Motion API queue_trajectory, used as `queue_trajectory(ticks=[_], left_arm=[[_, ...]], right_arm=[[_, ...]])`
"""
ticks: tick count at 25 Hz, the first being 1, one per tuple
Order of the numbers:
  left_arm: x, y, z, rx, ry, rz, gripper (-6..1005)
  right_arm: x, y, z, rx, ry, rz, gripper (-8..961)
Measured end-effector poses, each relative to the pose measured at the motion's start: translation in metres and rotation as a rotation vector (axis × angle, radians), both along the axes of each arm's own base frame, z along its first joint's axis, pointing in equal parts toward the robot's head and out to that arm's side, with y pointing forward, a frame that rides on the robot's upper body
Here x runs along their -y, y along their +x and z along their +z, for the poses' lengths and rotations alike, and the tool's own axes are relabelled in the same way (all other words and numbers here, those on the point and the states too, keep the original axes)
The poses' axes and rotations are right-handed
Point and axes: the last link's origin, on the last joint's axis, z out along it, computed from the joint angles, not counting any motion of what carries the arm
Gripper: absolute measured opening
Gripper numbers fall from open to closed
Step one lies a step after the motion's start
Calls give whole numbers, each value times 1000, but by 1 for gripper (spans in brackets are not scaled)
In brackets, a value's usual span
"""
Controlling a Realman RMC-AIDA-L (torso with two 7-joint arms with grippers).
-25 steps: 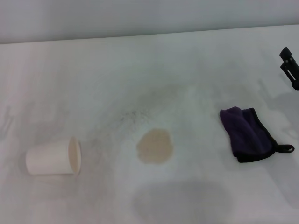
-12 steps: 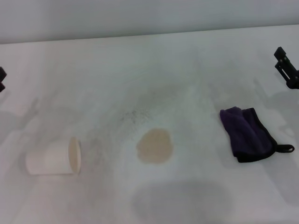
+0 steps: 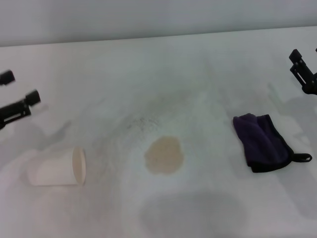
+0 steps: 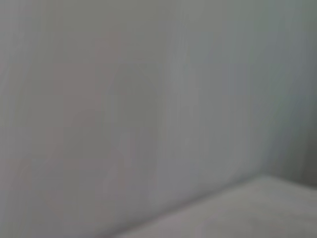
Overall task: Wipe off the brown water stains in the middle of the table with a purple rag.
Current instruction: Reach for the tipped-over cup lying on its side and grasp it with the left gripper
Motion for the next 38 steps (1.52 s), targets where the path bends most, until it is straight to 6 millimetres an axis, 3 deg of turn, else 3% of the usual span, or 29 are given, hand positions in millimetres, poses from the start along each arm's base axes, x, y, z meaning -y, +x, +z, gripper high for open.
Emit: queue_trajectory(ticks=[2,11,21,38], left_arm=[[-2,3,13,-115,-83,13,887],[-4,19,31,-355,-211,-85,888],[-16,26,18,-599,-385,-189,887],[-11,34,-16,-694,-530,-269,888]], right_arm=[[0,0,-1,-2,2,-4,724],[-5,0,4,-12,33,-18,724],[-12,1,15,-29,99,-32,725],[-18,0,17,-61,126,-52,726]])
